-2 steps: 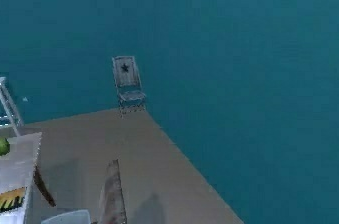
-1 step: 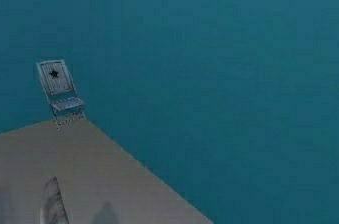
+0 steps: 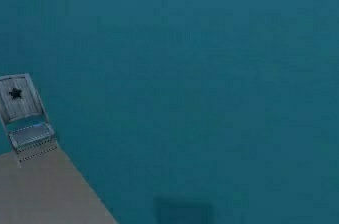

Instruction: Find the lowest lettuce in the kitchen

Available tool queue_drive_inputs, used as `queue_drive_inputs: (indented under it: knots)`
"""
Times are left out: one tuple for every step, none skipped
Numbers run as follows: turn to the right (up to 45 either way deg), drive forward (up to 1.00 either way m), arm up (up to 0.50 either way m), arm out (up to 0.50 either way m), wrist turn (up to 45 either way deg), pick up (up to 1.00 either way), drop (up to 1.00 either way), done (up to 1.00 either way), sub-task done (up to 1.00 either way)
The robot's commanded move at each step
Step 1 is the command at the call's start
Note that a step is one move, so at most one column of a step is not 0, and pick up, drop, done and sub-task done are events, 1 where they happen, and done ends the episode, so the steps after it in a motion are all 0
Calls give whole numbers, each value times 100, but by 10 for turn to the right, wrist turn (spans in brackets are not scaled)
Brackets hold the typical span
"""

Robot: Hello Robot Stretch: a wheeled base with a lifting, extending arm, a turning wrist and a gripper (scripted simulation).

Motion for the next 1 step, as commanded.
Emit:
queue_drive_inputs:
  knots:
    - [270,0,0,0,0,0,0,0,0]
